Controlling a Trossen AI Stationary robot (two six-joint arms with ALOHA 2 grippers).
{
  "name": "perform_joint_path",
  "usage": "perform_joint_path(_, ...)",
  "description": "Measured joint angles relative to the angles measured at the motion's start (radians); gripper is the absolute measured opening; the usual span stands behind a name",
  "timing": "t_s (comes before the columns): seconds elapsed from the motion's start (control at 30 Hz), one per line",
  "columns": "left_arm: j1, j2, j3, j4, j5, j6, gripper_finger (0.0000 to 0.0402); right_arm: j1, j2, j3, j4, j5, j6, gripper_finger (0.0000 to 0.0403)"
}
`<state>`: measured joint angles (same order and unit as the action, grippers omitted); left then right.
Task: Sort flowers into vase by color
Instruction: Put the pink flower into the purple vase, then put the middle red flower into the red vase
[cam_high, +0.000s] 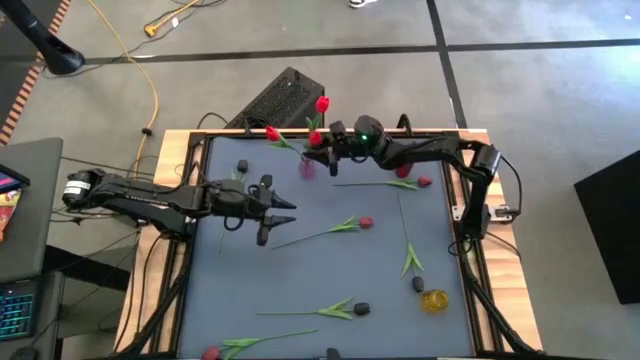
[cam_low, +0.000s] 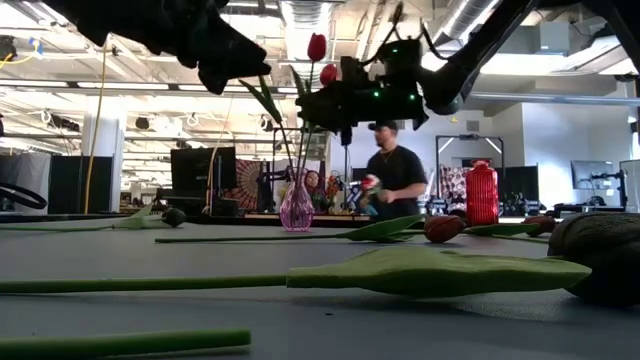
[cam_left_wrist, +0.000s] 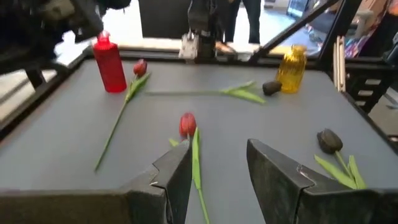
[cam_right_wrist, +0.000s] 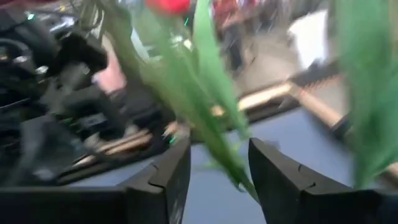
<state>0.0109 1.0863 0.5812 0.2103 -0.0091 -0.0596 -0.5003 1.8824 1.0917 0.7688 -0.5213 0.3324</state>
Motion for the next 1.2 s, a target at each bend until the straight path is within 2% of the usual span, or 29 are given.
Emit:
perform_joint_path(0.1,0.000,0.000,0.000,-0.046,0.000,-0.012,0.0141,0.000,-0.002,0.043,-0.127,-0.092,0.010,0.0200)
perform_joint_path(0.2,0.000,0.000,0.000,-0.077,0.000,-0.013,0.0141,0.002,-0.033,0.066,-0.279,-0.119,-0.023,0.0201)
perform_joint_path(0.27,0.000,0.000,0.000,-0.084,0.000,-0.013,0.0141,0.004,-0.069,0.070,-0.389,-0.101,-0.074,0.0199)
perform_joint_path(0.4,0.000,0.000,0.000,-0.085,-0.002,-0.003,0.0141,0.004,-0.151,0.076,-0.565,0.005,-0.163,0.0191)
perform_joint_path(0.57,0.000,0.000,0.000,-0.085,-0.003,0.010,0.0141,0.000,-0.222,0.076,-0.619,0.104,-0.229,0.0188)
perform_joint_path(0.87,0.000,0.000,0.000,-0.086,-0.003,0.009,0.0141,-0.003,-0.226,0.076,-0.629,0.111,-0.233,0.0188)
perform_joint_path(1.0,0.000,0.000,0.000,-0.091,-0.003,0.010,0.0141,-0.014,-0.264,0.076,-0.722,0.106,-0.237,0.0188)
perform_joint_path(1.2,0.000,0.000,0.000,-0.085,-0.006,0.013,0.0141,-0.039,-0.344,0.076,-0.986,0.105,-0.239,0.0188)
